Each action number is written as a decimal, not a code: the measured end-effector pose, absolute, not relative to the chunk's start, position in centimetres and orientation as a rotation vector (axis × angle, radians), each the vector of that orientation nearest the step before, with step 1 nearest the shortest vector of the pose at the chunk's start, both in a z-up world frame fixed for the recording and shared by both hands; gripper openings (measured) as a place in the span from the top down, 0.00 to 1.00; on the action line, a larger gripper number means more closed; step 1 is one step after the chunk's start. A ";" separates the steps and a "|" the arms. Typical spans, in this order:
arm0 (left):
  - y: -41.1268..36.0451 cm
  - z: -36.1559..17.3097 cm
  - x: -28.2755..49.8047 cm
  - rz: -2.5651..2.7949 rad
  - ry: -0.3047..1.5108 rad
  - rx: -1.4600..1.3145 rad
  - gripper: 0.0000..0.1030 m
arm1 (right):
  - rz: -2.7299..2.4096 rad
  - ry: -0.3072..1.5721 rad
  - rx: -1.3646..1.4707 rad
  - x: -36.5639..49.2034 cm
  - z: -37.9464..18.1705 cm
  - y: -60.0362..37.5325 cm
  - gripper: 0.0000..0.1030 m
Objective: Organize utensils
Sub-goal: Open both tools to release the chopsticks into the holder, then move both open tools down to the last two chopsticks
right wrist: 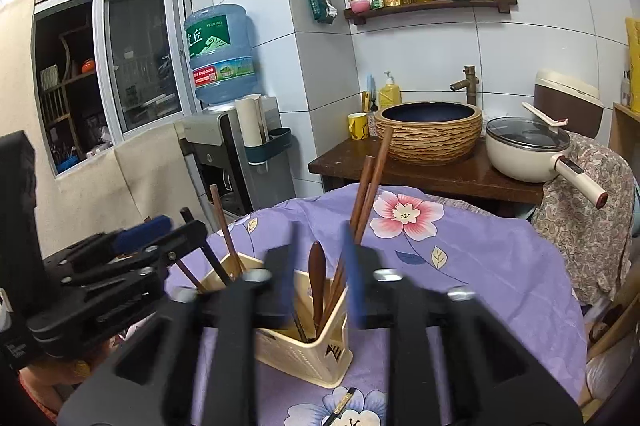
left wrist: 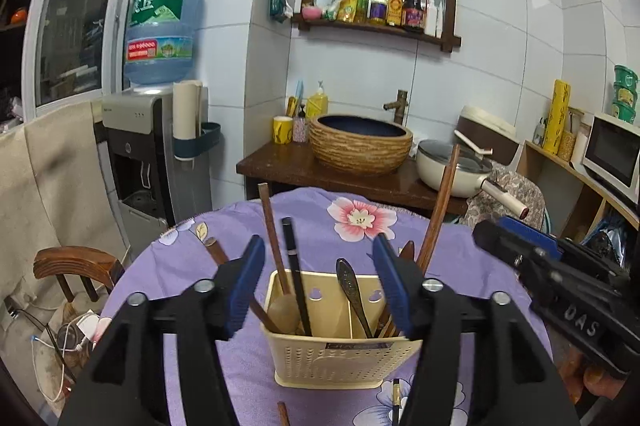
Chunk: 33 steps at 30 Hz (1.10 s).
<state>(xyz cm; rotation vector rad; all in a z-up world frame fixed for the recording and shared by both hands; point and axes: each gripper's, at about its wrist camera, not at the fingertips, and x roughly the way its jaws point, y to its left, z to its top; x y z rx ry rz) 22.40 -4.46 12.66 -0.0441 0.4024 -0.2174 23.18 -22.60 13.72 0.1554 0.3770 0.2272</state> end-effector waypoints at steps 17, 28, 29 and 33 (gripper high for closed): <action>-0.4 1.8 17.4 -0.139 0.660 -0.024 0.23 | 0.208 0.669 0.072 18.5 2.6 -22.1 0.43; -1.6 -4.0 18.0 -0.182 0.832 0.013 0.40 | 0.170 0.791 0.085 17.2 -3.3 -21.7 0.43; -1.9 -4.4 18.2 -0.187 0.842 0.017 0.41 | 0.170 0.795 0.085 17.2 -3.4 -21.6 0.43; -2.9 -5.5 18.9 -0.186 0.876 0.033 0.51 | 0.167 0.809 0.076 17.3 -3.7 -21.3 0.43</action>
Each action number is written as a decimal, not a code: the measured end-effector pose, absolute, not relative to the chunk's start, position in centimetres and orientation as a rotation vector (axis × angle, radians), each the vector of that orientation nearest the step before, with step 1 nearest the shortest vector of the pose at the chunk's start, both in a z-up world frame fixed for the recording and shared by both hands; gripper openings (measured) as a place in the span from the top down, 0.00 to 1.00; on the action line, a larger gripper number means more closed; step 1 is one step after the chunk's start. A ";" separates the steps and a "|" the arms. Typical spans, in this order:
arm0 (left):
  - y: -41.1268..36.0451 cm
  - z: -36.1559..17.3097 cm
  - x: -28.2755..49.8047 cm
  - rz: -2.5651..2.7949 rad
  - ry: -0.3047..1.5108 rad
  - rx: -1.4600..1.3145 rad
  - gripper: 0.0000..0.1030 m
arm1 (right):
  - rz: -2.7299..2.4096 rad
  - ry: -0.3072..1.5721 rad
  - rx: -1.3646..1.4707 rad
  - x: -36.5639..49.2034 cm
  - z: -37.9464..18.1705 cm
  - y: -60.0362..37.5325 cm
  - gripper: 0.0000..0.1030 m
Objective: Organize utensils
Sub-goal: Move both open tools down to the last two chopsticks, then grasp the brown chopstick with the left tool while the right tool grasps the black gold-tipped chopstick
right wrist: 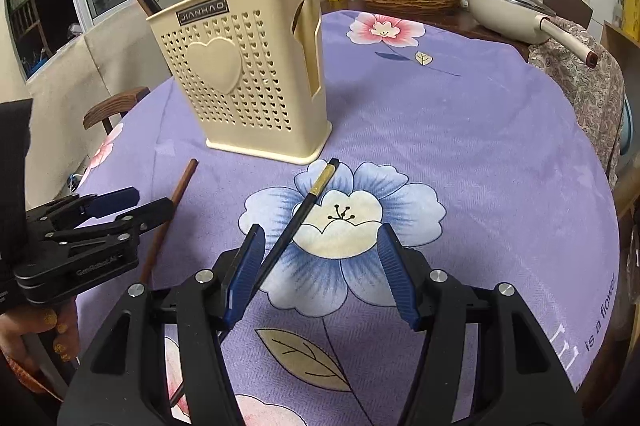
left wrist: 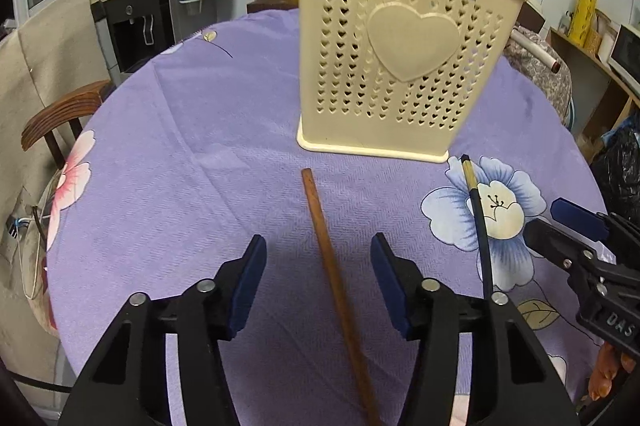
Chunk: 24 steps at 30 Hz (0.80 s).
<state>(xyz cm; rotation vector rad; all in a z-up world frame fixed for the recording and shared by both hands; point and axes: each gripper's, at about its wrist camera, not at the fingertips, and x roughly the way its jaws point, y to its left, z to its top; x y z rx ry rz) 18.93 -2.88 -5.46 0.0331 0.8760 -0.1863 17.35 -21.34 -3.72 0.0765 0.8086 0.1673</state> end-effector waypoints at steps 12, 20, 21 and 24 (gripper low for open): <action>-3.5 -6.3 21.6 -0.158 0.902 0.083 0.82 | 0.163 0.878 0.070 19.9 -4.2 -20.0 0.44; -3.1 -6.2 21.9 -0.161 0.905 0.083 0.88 | 0.143 0.929 0.080 22.2 -5.6 -18.7 0.51; -3.1 -6.2 22.0 -0.162 0.905 0.083 0.88 | 0.140 0.933 0.074 22.4 -5.8 -18.5 0.52; -3.2 -6.1 22.1 -0.163 0.905 0.087 0.88 | 0.125 0.932 0.054 22.6 -6.0 -18.0 0.53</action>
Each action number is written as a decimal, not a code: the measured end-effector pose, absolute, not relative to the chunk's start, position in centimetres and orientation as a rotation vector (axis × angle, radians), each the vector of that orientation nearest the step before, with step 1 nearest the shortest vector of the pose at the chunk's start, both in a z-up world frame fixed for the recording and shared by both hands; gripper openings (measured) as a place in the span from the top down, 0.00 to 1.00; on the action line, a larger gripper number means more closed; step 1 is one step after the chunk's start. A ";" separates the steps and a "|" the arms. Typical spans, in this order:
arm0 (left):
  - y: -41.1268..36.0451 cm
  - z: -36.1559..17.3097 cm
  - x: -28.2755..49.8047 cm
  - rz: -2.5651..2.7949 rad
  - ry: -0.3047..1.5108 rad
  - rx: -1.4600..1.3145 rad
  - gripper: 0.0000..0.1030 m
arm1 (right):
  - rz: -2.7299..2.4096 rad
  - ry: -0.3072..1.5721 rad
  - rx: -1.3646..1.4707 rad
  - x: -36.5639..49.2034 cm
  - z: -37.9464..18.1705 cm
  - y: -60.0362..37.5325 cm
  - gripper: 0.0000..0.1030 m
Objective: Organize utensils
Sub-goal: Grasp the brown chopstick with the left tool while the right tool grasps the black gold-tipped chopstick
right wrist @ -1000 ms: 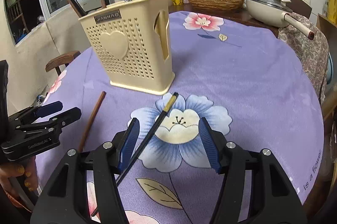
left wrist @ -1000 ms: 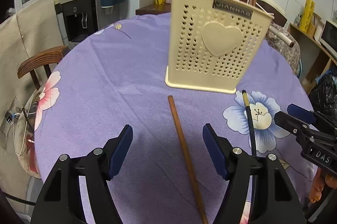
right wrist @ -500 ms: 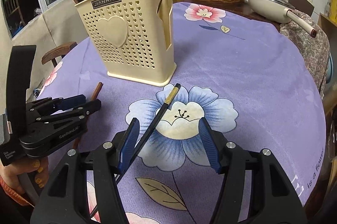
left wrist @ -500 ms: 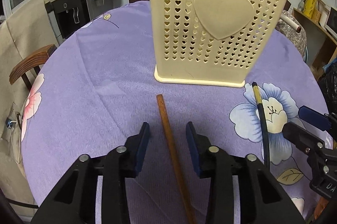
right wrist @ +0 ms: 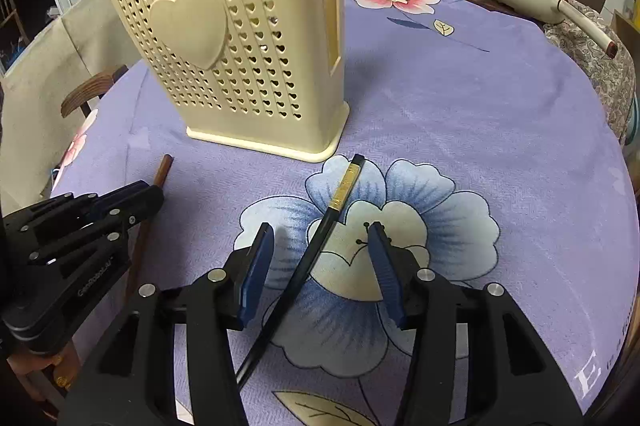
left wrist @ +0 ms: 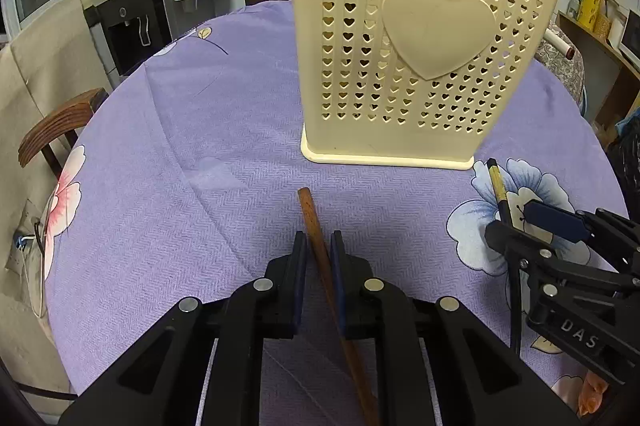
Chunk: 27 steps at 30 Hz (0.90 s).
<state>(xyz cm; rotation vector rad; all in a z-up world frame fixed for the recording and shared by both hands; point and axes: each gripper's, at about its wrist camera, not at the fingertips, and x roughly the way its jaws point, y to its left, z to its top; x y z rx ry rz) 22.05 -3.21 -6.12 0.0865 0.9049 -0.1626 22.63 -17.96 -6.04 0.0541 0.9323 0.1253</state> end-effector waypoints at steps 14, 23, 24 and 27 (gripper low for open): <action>-3.5 -6.2 21.9 -0.164 0.902 0.093 0.90 | 0.070 0.919 -0.003 24.0 -6.1 -17.4 0.82; -4.0 -6.2 21.5 -0.162 0.897 0.111 0.90 | 0.096 0.920 -0.012 24.3 -6.2 -18.1 0.89; -4.0 -6.2 21.5 -0.163 0.897 0.111 0.90 | 0.099 0.921 -0.007 24.3 -6.2 -18.3 0.90; -4.0 -6.2 21.5 -0.158 0.897 0.103 0.90 | 0.104 0.923 0.000 24.2 -6.2 -18.6 0.92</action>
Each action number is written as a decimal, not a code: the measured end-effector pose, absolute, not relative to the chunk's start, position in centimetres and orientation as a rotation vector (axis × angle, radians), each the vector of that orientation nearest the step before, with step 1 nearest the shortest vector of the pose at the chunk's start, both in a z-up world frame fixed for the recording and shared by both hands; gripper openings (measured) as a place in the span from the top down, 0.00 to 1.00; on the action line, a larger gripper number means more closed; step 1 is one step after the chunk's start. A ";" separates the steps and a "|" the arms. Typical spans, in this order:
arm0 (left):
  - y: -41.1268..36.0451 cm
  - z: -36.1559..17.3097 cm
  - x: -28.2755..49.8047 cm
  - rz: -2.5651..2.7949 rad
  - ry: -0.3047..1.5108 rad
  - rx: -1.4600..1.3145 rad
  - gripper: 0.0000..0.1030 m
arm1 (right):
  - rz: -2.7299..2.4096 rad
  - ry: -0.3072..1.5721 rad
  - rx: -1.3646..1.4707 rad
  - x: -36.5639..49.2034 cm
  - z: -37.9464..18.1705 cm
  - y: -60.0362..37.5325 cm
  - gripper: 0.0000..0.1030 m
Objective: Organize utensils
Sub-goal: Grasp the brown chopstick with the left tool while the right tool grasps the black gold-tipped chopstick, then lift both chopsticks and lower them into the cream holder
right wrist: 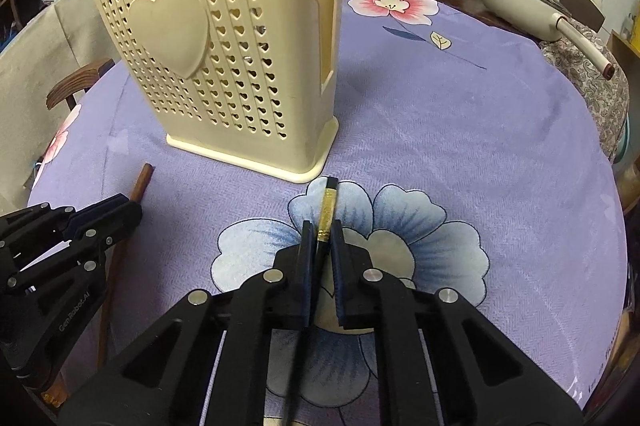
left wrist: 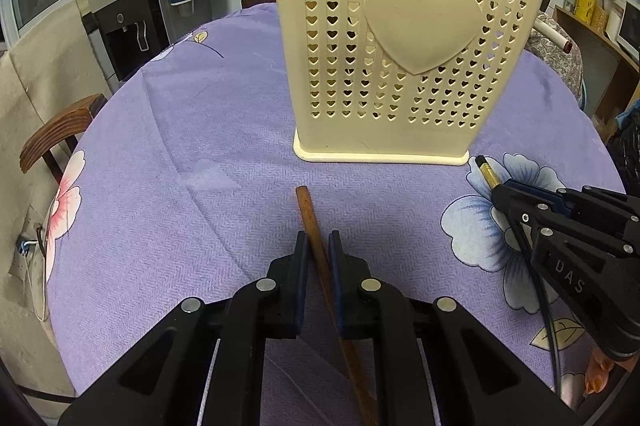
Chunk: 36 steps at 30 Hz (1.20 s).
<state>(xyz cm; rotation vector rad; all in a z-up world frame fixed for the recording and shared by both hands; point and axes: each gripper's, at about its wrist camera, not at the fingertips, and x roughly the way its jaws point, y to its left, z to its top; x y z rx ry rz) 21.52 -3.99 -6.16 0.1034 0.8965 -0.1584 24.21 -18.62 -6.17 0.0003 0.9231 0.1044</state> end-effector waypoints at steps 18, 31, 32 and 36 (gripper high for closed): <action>-4.9 -5.8 20.8 -0.202 0.884 0.071 0.93 | 0.145 0.894 0.082 23.0 -5.7 -20.1 0.92; -4.9 -1.7 19.3 -0.231 0.781 0.048 0.93 | 0.213 0.738 0.168 19.8 -0.3 -22.1 0.93; -4.8 -1.3 19.2 -0.233 0.771 0.045 0.93 | 0.219 0.724 0.166 19.5 0.2 -22.1 0.93; -4.4 1.0 18.4 -0.254 0.726 0.023 0.93 | 0.255 0.653 0.171 18.0 3.1 -22.7 0.93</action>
